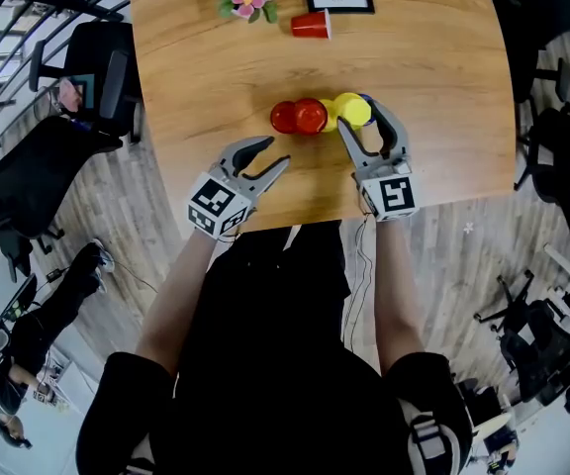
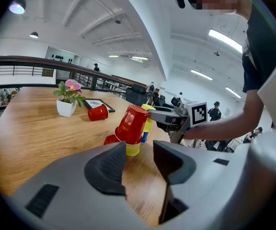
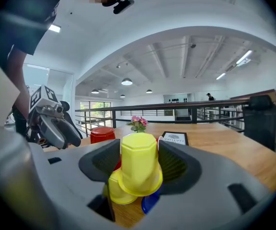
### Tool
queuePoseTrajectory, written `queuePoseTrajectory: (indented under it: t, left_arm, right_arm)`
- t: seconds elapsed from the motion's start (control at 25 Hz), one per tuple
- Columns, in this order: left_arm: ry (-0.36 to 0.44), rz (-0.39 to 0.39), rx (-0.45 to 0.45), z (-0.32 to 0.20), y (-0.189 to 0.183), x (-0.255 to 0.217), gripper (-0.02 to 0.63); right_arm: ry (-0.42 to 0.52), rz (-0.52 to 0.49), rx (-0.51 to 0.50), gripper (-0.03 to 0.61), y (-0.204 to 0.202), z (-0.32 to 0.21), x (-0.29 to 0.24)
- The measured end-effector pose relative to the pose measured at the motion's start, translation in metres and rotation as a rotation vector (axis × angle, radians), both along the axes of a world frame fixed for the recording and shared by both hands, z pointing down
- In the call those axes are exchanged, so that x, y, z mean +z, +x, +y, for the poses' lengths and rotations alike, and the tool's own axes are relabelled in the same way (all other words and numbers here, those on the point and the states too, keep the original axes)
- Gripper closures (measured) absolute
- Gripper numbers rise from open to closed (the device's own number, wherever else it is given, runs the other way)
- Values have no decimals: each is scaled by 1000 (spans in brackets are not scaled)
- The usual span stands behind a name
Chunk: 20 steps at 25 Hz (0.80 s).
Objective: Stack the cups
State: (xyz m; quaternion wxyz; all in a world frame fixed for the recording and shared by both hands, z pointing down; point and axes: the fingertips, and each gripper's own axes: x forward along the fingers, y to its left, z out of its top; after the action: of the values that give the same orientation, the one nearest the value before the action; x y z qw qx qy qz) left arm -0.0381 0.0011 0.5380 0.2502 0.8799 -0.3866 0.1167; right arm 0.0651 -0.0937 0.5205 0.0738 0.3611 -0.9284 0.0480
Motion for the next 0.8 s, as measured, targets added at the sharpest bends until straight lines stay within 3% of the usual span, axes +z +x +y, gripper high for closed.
queuePoseTrajectory:
  t: [0.48, 0.8]
  left_arm:
    - [12, 16, -9, -4, 0, -5, 416]
    - [14, 26, -6, -4, 1, -11, 416]
  right_arm:
    - [-15, 33, -4, 293, 9, 6, 0]
    - [-2, 2, 16, 291, 13, 7, -23]
